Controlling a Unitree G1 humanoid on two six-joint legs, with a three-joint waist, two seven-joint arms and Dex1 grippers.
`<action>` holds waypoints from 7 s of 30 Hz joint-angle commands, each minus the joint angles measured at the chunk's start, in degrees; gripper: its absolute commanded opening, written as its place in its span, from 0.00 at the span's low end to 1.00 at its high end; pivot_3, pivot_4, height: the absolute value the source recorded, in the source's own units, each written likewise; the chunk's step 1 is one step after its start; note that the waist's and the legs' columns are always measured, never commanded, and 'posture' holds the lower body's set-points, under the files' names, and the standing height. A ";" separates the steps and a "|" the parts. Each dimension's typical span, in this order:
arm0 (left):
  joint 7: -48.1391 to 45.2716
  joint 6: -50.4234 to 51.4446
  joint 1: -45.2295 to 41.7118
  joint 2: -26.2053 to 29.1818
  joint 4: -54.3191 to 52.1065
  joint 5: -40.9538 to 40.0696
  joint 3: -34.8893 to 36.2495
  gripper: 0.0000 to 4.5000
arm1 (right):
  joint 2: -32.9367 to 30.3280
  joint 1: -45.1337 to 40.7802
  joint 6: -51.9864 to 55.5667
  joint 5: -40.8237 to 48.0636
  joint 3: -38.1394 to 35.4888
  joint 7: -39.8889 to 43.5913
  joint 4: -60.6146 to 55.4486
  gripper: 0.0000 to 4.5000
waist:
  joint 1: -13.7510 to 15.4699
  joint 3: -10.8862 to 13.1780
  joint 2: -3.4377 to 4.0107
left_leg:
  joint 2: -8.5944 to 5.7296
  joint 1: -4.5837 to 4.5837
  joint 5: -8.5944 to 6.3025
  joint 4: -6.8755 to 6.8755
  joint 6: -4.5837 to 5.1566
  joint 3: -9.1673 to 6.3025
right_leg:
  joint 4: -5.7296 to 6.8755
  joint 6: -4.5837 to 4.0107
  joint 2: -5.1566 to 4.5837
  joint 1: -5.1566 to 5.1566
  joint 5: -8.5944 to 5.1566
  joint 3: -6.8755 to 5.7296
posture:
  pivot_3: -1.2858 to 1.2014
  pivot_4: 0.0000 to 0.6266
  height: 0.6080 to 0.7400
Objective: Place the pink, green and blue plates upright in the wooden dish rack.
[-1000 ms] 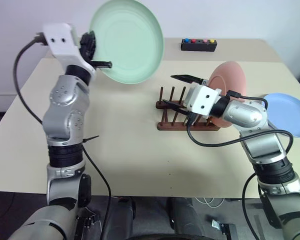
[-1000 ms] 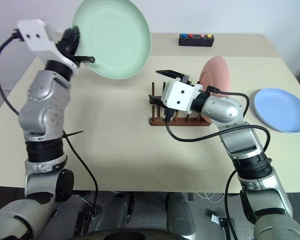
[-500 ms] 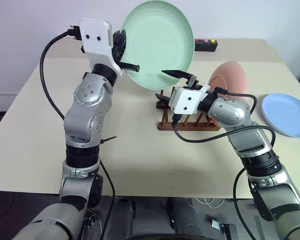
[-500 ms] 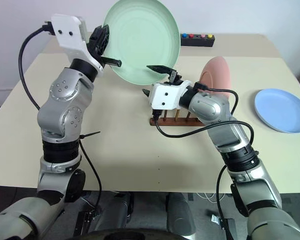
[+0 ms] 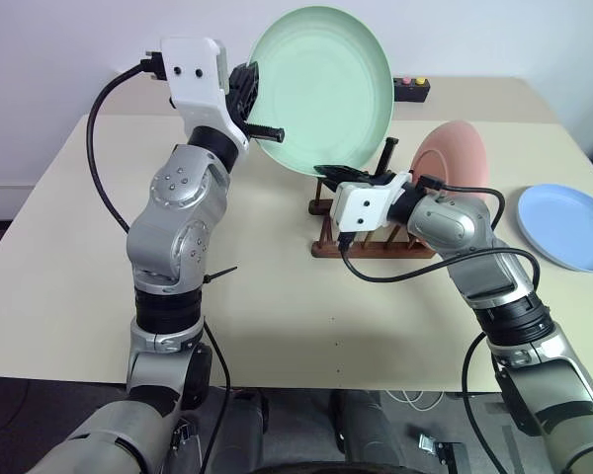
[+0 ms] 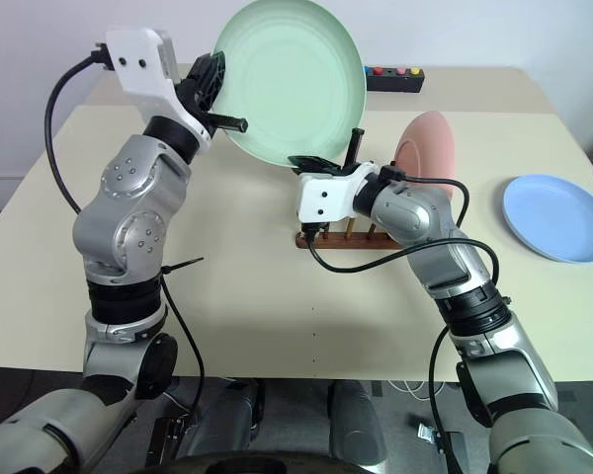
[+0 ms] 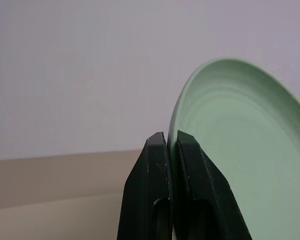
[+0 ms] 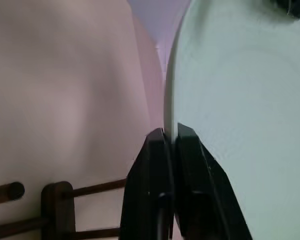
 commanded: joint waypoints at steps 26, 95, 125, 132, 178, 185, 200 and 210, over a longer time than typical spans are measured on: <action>-1.95 -5.46 -1.47 8.17 1.71 -13.94 18.12 0.99 | 0.54 -2.29 1.27 9.15 -8.69 -1.21 -3.49 0.00 | -0.21 0.01 -0.01 | 0.00 0.00 0.01 -0.02 -0.01 0.00 | -0.01 0.00 0.01 0.00 0.00 0.00 | 0.52 0.24 0.96; -43.98 -11.28 34.64 26.01 -7.63 -6.91 -6.16 1.00 | 2.31 17.39 52.66 90.10 -35.67 -18.77 -20.01 0.66 | 0.00 0.04 0.13 | 0.05 0.02 -0.02 -0.06 0.04 -0.01 | 0.01 -0.21 0.03 0.01 -0.08 0.01 | 0.52 0.24 0.96; -44.70 -12.50 33.72 25.01 -6.03 -6.42 -7.52 1.00 | -12.88 19.80 45.76 74.85 -38.51 -7.12 -23.91 0.99 | 0.23 0.04 0.14 | 0.06 -0.02 -0.02 -0.04 0.04 0.01 | -0.08 -0.25 0.03 0.03 -0.11 0.01 | 0.52 0.24 0.96; -45.74 -13.12 32.89 24.52 -5.19 -6.54 -8.49 1.00 | -21.30 21.00 39.54 66.83 -50.82 -0.55 -12.86 0.99 | 0.56 0.05 0.15 | 0.05 -0.04 -0.02 -0.01 0.04 0.03 | -0.12 -0.26 0.01 0.05 -0.11 0.01 | 0.52 0.24 0.96; -49.33 -11.53 33.09 25.89 -7.09 -8.14 -10.95 1.00 | -23.74 17.00 6.08 17.37 -27.81 -11.78 36.61 0.01 | -0.17 -0.02 0.64 | 0.04 0.18 -0.03 0.04 0.07 0.20 | -0.14 -0.14 0.01 0.25 -0.03 0.16 | 0.52 0.24 0.96; -49.17 -12.38 32.83 26.08 -5.74 -7.44 -10.49 1.00 | -23.56 8.87 4.98 20.52 -30.69 -13.03 17.62 0.01 | -1.03 0.03 0.89 | 0.04 0.20 -0.03 0.01 0.07 0.21 | -0.09 -0.10 0.02 0.22 -0.01 0.18 | 0.52 0.24 0.96; -45.59 -15.82 34.16 27.23 -1.55 -5.86 -2.63 1.00 | 3.09 -5.80 30.16 62.14 -19.85 -8.69 -21.54 0.01 | -1.33 0.06 0.80 | 0.07 0.08 -0.04 -0.05 0.08 -0.01 | 0.05 -0.07 0.03 0.08 0.00 0.04 | 0.52 0.24 0.96; -45.58 -16.66 36.81 29.71 -1.40 -5.40 0.37 1.00 | 15.44 2.46 40.25 76.23 -20.77 -22.58 -26.28 0.01 | -1.11 0.05 0.79 | 0.06 0.06 -0.04 -0.05 0.08 -0.01 | 0.08 -0.08 0.02 0.02 0.00 0.04 | 0.52 0.24 0.96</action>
